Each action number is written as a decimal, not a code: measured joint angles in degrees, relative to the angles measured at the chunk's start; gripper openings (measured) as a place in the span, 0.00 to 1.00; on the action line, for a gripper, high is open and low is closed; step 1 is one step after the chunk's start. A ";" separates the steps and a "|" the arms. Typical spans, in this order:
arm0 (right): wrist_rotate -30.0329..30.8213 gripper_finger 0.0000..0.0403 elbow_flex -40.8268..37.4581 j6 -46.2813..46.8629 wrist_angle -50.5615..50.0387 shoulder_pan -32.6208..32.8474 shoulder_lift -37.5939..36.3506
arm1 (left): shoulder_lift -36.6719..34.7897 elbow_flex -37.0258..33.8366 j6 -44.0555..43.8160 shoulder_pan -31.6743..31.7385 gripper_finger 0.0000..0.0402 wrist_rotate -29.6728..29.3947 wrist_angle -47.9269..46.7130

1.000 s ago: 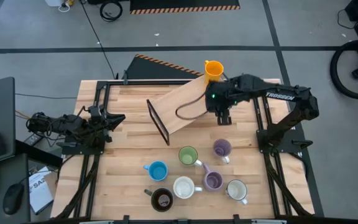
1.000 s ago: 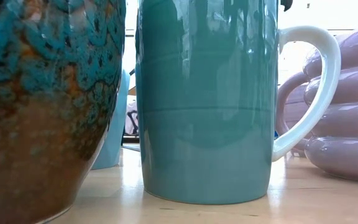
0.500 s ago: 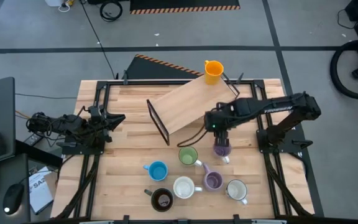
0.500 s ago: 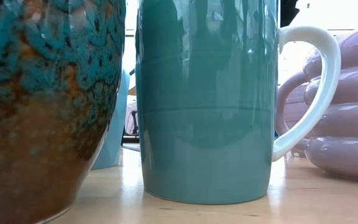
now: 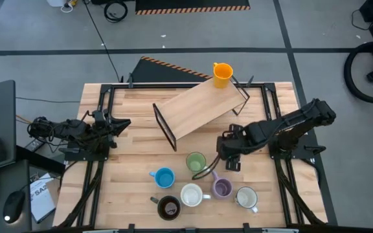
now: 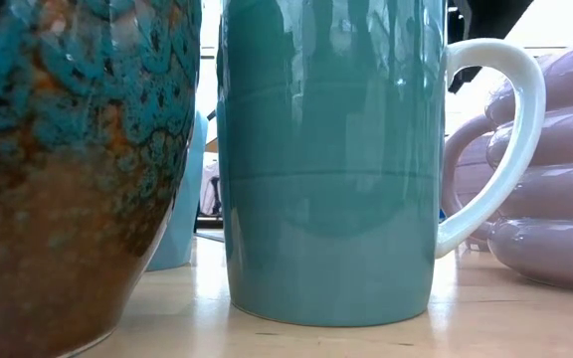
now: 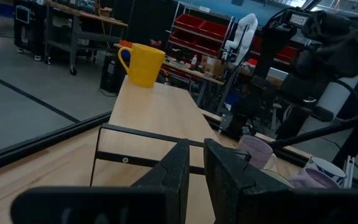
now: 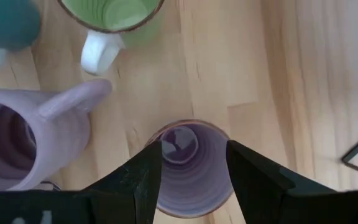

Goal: Place coffee mugs
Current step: Put the top purple mug on the shelf

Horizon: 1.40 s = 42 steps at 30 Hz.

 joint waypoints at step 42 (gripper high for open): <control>-1.14 0.46 -20.01 17.12 17.66 7.63 -0.02 | 0.00 0.00 -0.66 -0.01 0.14 0.00 -2.69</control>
